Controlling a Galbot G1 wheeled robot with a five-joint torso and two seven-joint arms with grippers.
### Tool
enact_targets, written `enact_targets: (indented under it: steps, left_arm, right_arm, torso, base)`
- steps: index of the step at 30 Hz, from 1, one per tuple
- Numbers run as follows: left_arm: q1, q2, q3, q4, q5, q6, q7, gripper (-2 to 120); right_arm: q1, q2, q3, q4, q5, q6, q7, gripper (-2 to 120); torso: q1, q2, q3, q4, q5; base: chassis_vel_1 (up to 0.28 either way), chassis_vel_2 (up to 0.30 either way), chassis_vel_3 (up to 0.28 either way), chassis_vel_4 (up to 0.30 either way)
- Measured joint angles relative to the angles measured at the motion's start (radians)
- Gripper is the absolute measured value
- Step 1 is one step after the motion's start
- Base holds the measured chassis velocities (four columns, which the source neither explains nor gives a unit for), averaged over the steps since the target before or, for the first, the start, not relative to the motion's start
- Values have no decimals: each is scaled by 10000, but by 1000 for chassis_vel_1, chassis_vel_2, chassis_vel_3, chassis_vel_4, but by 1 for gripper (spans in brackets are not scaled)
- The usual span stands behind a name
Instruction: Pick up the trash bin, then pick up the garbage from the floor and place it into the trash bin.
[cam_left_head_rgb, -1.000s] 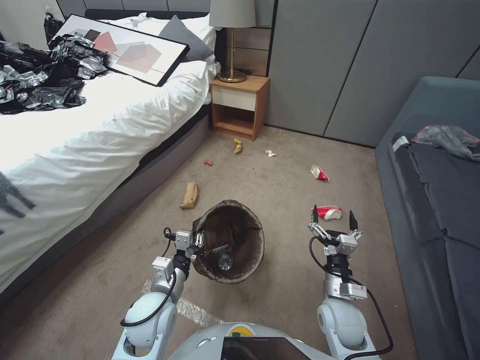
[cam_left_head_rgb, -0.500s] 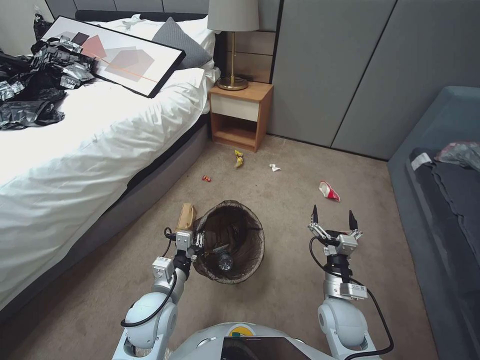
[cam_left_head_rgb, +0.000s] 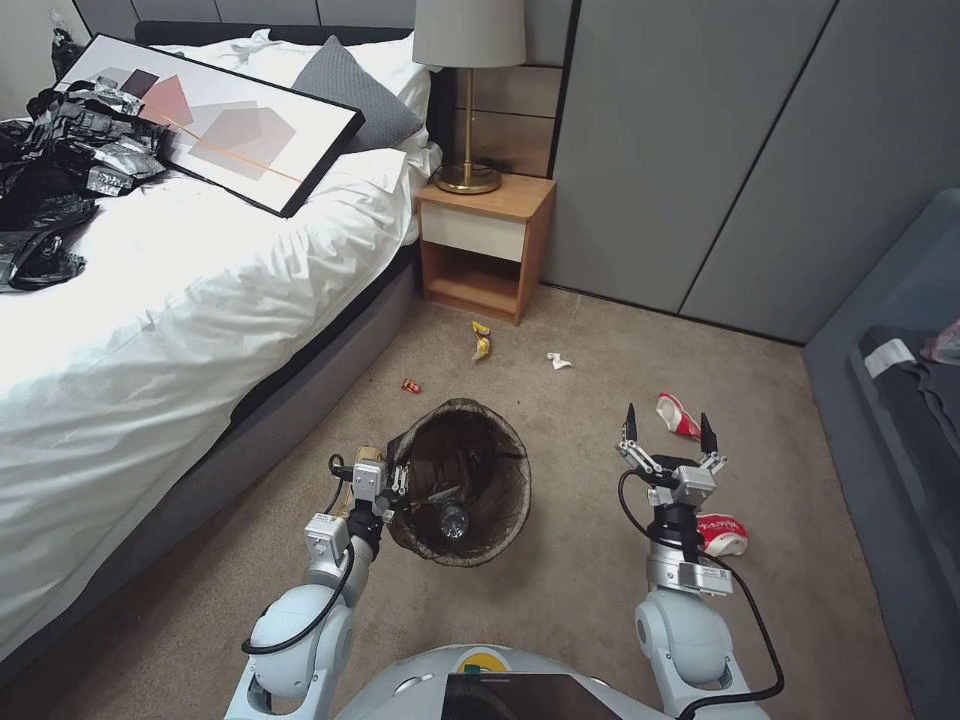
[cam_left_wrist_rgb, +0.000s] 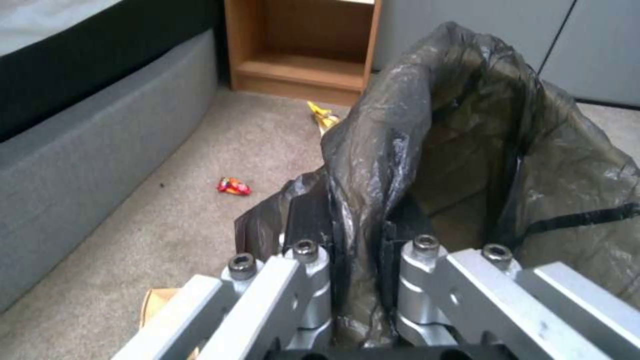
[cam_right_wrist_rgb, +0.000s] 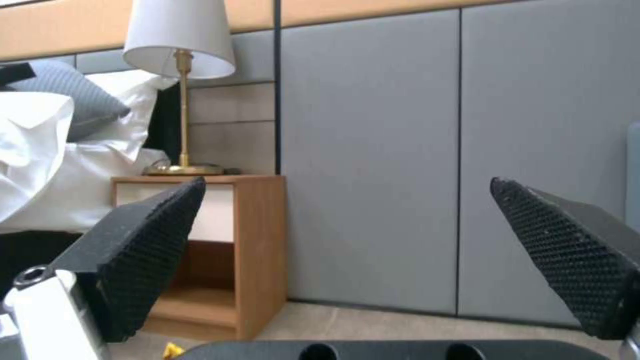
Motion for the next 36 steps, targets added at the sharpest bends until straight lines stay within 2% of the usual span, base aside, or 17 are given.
enact_targets:
  steps: [8,10,11,12,13,15,16,18,19,22,23,26,27,30,36]
  left_arm:
    - [12,11,18,-13,15,3,1,7]
    - [13,22,26,-33,16,5,4,7]
    - [14,28,21,-48,17,6,5,7]
    - [14,28,21,-48,17,6,5,7]
    - [17,29,19,-54,17,6,5,7]
    - [35,25,19,-62,23,7,6,7]
    - [35,25,19,-62,23,7,6,7]
    - [45,24,13,-64,24,6,7,7]
    - [45,24,13,-64,24,6,7,7]
    - [47,31,-12,-65,24,7,8,7]
    - [47,31,-12,-65,24,7,8,7]
    - [42,35,-3,-65,23,6,13,7]
    - [42,35,-3,-65,23,6,13,7]
    - [44,30,36,-52,35,5,18,7]
    - [76,25,50,-42,55,-9,24,7]
  right_arm:
    - [95,-33,109,-47,-221,-182,320,100]
    - [186,-90,206,2,-299,-809,767,100]
    - [248,-143,261,83,-300,-1446,1086,100]
    - [248,-143,261,83,-300,-1446,1086,100]
    - [281,-163,306,131,-290,-1890,1267,100]
    - [309,-197,423,267,-230,-3345,1868,100]
    - [309,-197,423,267,-230,-3345,1868,100]
    - [309,-221,433,294,-17,-4447,2452,100]
    - [309,-221,433,294,-17,-4447,2452,100]
    - [416,-266,413,120,604,-5827,2958,100]
    - [416,-266,413,120,604,-5827,2958,100]
    - [694,-334,369,-187,1443,-7159,3298,100]
    - [694,-334,369,-187,1443,-7159,3298,100]
    - [1145,-408,367,-744,2090,-7968,3555,100]
    - [1788,-563,462,-2042,2687,-8452,3680,100]
  torso:
    - [-2,1,-3,-2,-2]
    - [-2,1,-3,-3,-2]
    - [-2,0,-3,-2,-1]
    - [-2,0,-3,-2,-1]
    - [-2,0,-3,-1,-1]
    - [-2,0,-3,-1,-1]
    - [-2,0,-3,-1,-1]
    - [-2,0,-3,-1,-1]
    - [-2,0,-3,-1,-1]
    - [-2,1,-2,-2,0]
    - [-2,1,-2,-2,0]
    - [-2,1,-2,-2,-1]
    - [-2,1,-2,-2,-1]
    - [-2,0,-2,0,-1]
    - [-2,1,-2,-1,-1]
  base:
    - [4,-6,-6,3]
    - [0,0,0,0]
    - [0,0,0,0]
    - [0,0,0,0]
    - [0,0,0,0]
    - [0,0,0,0]
    - [0,0,0,0]
    - [0,0,0,0]
    - [0,0,0,0]
    - [0,0,0,0]
    - [0,0,0,0]
    - [0,0,0,0]
    - [0,0,0,0]
    - [0,0,0,0]
    - [0,0,0,0]
